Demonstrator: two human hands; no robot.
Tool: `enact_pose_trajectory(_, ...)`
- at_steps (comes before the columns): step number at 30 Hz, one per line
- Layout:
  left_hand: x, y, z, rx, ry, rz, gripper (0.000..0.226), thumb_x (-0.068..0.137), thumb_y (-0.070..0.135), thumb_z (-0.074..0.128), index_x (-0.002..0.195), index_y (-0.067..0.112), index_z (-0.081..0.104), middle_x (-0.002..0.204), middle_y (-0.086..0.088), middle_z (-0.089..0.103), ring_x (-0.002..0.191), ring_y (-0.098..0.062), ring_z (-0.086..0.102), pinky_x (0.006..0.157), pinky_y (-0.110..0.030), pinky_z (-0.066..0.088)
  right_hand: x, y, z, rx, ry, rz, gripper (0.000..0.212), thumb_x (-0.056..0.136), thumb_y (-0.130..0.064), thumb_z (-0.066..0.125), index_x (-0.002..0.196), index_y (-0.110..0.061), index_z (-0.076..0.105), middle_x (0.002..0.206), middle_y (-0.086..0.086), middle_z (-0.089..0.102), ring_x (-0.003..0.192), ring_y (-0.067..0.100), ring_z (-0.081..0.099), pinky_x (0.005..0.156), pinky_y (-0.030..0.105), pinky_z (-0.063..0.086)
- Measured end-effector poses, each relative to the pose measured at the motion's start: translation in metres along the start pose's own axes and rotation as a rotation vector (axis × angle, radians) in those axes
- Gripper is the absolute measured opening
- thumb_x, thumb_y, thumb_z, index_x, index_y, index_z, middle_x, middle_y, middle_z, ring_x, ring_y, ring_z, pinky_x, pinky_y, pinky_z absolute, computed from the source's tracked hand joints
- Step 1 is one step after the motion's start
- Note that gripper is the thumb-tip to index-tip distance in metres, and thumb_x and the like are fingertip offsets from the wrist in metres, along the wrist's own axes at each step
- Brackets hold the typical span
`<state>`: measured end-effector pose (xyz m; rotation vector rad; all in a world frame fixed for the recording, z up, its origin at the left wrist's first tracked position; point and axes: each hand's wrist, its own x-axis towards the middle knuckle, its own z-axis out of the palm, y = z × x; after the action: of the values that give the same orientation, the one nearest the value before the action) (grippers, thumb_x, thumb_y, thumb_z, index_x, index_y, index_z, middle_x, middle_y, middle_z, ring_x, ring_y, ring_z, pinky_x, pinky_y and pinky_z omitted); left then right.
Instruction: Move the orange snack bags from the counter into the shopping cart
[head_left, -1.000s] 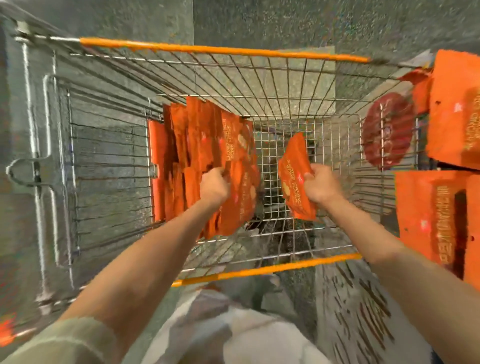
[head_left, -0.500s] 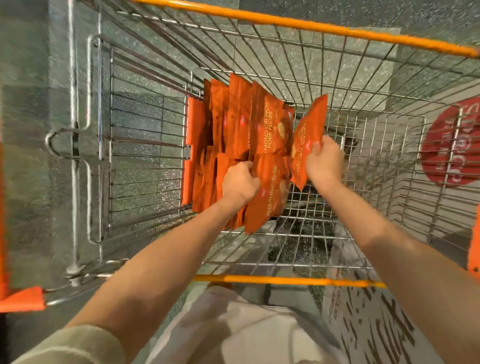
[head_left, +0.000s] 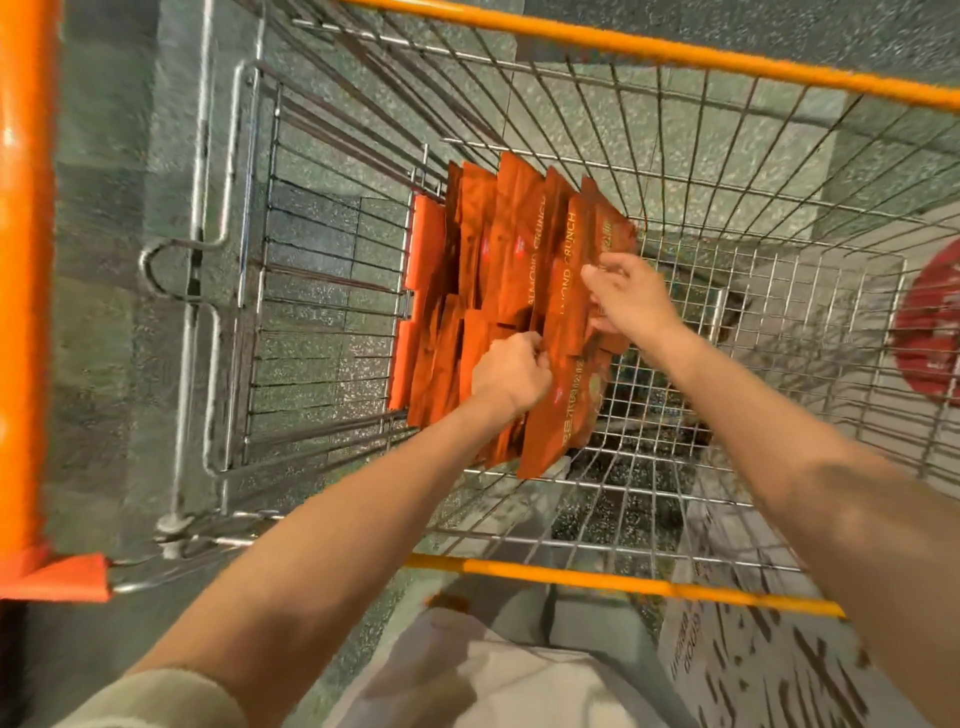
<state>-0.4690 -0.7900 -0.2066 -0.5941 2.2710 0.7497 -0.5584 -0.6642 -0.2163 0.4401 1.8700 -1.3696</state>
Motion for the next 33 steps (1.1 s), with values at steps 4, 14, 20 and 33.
enact_pose_trajectory(4, -0.006, -0.005, -0.008, -0.013, 0.049, 0.017, 0.027, 0.091, 0.025, 0.044, 0.106, 0.019, 0.066, 0.103, -0.008, 0.071, 0.096, -0.03, 0.064, 0.082, -0.038, 0.053, -0.016, 0.006, -0.012, -0.026, -0.026, 0.016, 0.043, 0.097, -0.025, 0.051, 0.138, -0.017, 0.041, 0.127, 0.001, 0.055, 0.109, 0.017, 0.058, 0.089, 0.036, 0.055)
enact_pose_trajectory(14, -0.053, 0.038, -0.03, 0.046, 0.177, 0.182, 0.031, 0.089, 0.021, 0.045, 0.111, 0.014, 0.065, 0.112, -0.008, 0.069, 0.104, -0.029, 0.063, 0.089, -0.038, 0.052, -0.111, 0.019, -0.073, -0.076, 0.117, -0.049, 0.035, 0.096, -0.014, 0.051, 0.131, -0.016, 0.045, 0.116, 0.002, 0.059, 0.087, 0.017, 0.066, 0.078, 0.04, 0.059)
enact_pose_trajectory(20, -0.117, 0.074, -0.024, 0.052, 0.251, 0.339, 0.032, 0.089, 0.019, 0.047, 0.115, 0.011, 0.063, 0.116, -0.009, 0.068, 0.109, -0.029, 0.062, 0.092, -0.035, 0.05, -0.198, 0.033, -0.103, -0.074, 0.216, -0.164, 0.034, 0.096, -0.013, 0.05, 0.13, -0.012, 0.047, 0.102, 0.006, 0.062, 0.078, 0.02, 0.067, 0.067, 0.035, 0.058)
enact_pose_trajectory(33, -0.273, 0.149, 0.027, 0.117, 0.298, 0.738, 0.029, 0.09, 0.018, 0.047, 0.114, 0.014, 0.064, 0.111, -0.006, 0.069, 0.098, -0.024, 0.062, 0.083, -0.031, 0.046, -0.418, 0.112, -0.152, -0.19, 0.513, -0.34, 0.028, 0.093, -0.024, 0.051, 0.12, -0.018, 0.056, 0.084, -0.003, 0.062, 0.076, 0.024, 0.066, 0.069, 0.04, 0.053)
